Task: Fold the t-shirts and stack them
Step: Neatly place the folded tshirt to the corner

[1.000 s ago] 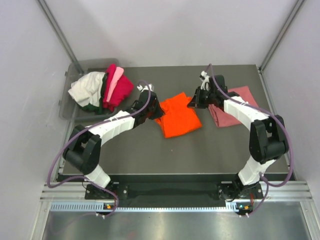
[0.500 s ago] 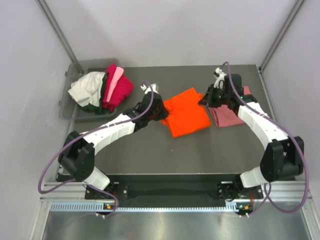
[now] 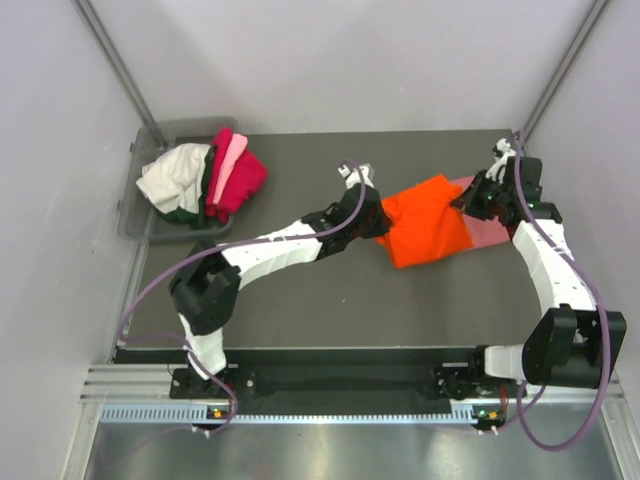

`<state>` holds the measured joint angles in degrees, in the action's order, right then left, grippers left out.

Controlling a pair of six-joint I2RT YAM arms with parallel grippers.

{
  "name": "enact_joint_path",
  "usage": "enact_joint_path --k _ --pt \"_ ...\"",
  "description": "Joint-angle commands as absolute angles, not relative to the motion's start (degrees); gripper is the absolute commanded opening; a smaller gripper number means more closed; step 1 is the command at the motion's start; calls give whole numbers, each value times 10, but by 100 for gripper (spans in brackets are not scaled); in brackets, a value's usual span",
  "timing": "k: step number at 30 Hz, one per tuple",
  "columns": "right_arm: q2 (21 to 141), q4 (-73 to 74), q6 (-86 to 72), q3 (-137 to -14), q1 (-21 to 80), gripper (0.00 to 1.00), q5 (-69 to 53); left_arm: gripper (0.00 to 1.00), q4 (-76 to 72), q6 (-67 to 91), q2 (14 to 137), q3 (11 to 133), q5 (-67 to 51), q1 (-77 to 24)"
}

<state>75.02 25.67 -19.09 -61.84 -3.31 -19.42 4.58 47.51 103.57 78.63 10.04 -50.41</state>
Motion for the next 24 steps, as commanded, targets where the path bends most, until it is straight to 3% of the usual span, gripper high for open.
enact_joint_path --k 1,13,17,24 --pt "726 242 -166 -628 -59 0 -143 0 4 482 1085 842 98 -512" --pt "730 247 -156 -650 -133 0 -28 0 -21 496 1217 1002 75 -544" --pt "758 241 -159 -668 -149 0 -11 0 -10 497 1285 1099 62 -546" --pt "840 226 -172 -719 -170 0 -17 0 -49 501 1351 1162 65 -540"
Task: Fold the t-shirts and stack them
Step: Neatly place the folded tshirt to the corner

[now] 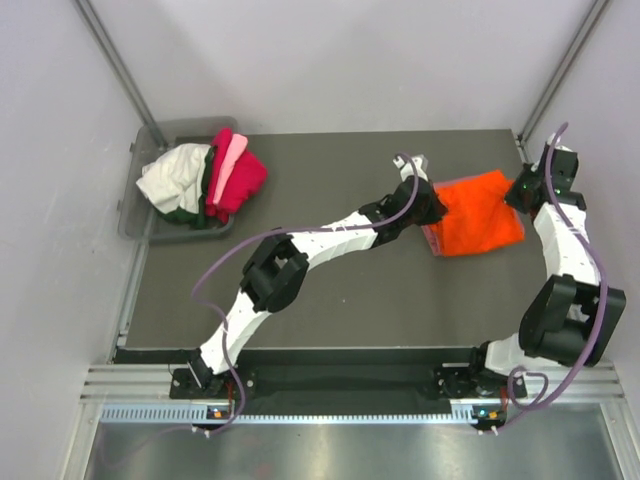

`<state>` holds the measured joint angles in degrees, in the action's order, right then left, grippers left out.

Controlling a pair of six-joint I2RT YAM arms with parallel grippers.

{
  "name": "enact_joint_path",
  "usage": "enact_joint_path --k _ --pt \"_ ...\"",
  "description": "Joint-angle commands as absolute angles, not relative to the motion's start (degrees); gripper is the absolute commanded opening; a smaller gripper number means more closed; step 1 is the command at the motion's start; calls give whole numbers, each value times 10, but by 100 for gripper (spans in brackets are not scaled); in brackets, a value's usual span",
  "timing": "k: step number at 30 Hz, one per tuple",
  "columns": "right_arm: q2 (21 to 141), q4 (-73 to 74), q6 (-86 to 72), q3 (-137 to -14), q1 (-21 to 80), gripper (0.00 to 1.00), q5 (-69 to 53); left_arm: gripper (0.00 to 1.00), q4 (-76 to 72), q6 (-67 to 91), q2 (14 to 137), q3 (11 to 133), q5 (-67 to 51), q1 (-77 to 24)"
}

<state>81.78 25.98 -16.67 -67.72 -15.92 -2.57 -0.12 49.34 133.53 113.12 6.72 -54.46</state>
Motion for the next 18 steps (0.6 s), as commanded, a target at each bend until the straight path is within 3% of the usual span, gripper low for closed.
enact_joint_path --k 1,7,13,14,15,16,17,18 --pt "861 220 -172 -725 -170 0 -13 0 -46 519 1358 1166 66 -534" --pt "954 189 -192 -771 -175 0 -28 0 -88 517 1427 1213 59 -504" --pt "1034 152 -218 -813 -176 0 -53 0 -106 536 1541 1349 4 -470" --pt "1045 154 -221 -829 -176 6 -60 0 -101 532 1553 1372 6 -470" --pt "1054 153 -222 -835 -176 20 -66 12 -100 528 1552 1372 11 -469" --pt "1067 154 -225 -840 -176 41 -68 25 -97 518 1550 1369 20 -469" --pt "1072 154 -226 -844 -176 69 -69 43 -86 512 1540 1366 46 -470" --pt "1075 155 -228 -847 -176 76 -66 69 -69 508 1532 1360 61 -470"
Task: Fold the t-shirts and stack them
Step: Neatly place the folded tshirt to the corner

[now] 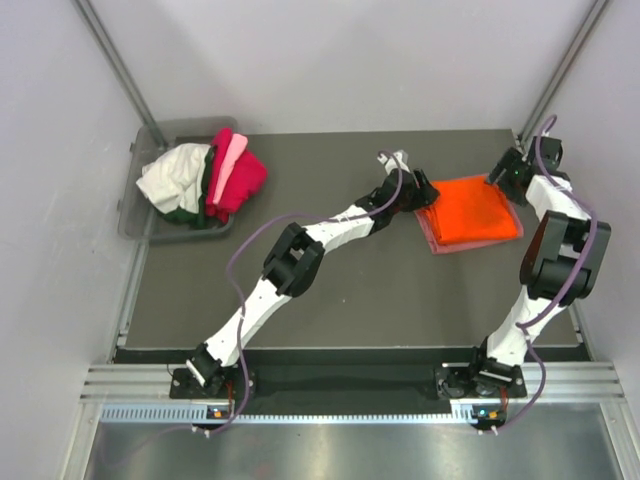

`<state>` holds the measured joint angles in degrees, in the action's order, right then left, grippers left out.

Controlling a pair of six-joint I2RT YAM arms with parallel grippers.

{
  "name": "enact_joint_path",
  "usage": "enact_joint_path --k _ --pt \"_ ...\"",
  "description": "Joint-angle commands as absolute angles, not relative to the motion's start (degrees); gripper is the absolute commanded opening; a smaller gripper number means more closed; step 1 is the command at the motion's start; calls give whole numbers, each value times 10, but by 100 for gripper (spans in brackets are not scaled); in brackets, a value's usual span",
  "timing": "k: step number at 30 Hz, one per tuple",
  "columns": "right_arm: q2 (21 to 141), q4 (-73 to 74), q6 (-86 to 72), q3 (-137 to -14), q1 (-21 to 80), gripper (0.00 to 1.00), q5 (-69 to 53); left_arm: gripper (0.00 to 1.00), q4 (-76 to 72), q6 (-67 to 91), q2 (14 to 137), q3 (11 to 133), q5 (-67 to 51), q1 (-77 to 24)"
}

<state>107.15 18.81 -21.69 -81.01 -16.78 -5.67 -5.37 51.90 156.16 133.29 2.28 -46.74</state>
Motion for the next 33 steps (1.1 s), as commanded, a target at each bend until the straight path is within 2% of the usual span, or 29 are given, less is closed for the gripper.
enact_joint_path --k 1,4,7,8,11,16,17,20,24,33 --pt "1067 162 -229 -846 -176 80 -62 82 -68 495 1521 1341 68 -471" --pt "1020 163 -225 -820 -175 81 -52 85 -53 455 1475 1318 77 -471" --pt "960 177 -208 -790 -171 78 -37 85 -51 425 1402 1259 90 -471" --pt "945 183 -202 -774 -168 70 -36 85 -55 420 1353 1206 95 -471" --pt "904 209 -177 -750 -148 59 -43 85 -48 407 1250 1097 119 -470" --pt "882 270 -122 -738 -73 50 -57 84 -4 410 1109 928 137 -446" --pt "883 272 -117 -737 -59 44 -63 84 19 413 1068 906 134 -438" --pt "897 286 -108 -748 -5 41 -55 80 29 435 987 812 96 -396" --pt "926 289 -105 -755 68 36 -55 79 22 428 888 695 76 -345" --pt "1025 260 -97 -771 111 27 -48 79 4 408 735 495 160 -304"
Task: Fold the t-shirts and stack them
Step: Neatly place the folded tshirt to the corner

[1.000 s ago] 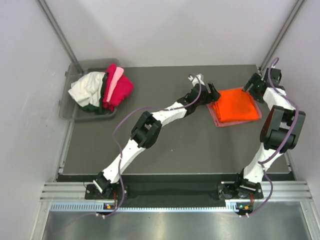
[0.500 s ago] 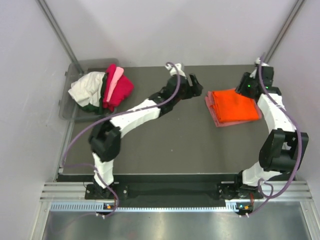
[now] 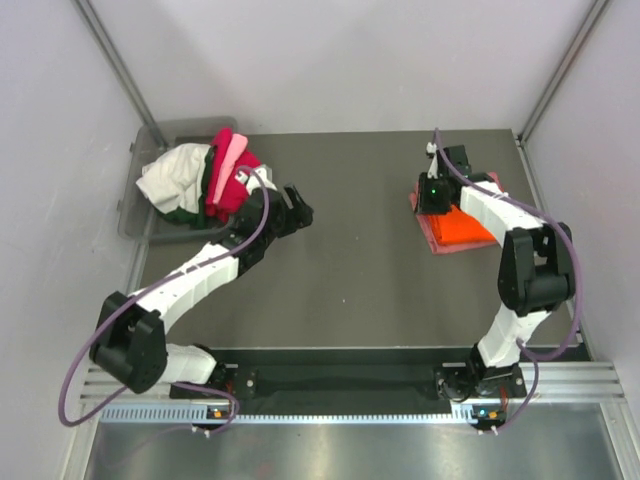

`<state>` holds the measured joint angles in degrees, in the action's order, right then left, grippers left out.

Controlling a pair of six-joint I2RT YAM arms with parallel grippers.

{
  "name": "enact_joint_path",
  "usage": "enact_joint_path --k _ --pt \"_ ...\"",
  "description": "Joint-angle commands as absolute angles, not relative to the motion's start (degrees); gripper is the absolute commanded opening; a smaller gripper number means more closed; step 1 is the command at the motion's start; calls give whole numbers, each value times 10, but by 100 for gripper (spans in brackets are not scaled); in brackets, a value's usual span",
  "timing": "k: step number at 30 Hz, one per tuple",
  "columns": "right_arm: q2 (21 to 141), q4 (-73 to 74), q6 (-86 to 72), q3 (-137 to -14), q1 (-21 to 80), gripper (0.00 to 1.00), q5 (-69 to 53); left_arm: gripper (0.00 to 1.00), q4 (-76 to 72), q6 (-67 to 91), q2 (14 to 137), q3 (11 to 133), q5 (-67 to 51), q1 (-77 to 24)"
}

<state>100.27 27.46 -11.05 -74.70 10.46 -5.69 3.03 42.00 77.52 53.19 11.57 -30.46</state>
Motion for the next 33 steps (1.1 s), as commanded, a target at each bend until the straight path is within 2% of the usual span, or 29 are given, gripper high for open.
enact_joint_path --k 1,4,12,19,26,33 --pt "1040 259 -95 -774 112 26 -48 79 4 404 719 469 171 -304" --pt "1072 264 -91 -790 116 23 -39 77 12 404 682 436 234 -305" --pt "1128 270 -94 -825 118 18 -8 77 -30 373 614 374 293 -304" --pt "1176 294 -98 -869 113 17 32 75 -39 371 632 369 293 -305" --pt "1201 315 -114 -886 62 15 132 75 -36 370 634 370 311 -305" --pt "1200 309 -120 -880 12 14 139 75 -16 364 646 390 311 -304"
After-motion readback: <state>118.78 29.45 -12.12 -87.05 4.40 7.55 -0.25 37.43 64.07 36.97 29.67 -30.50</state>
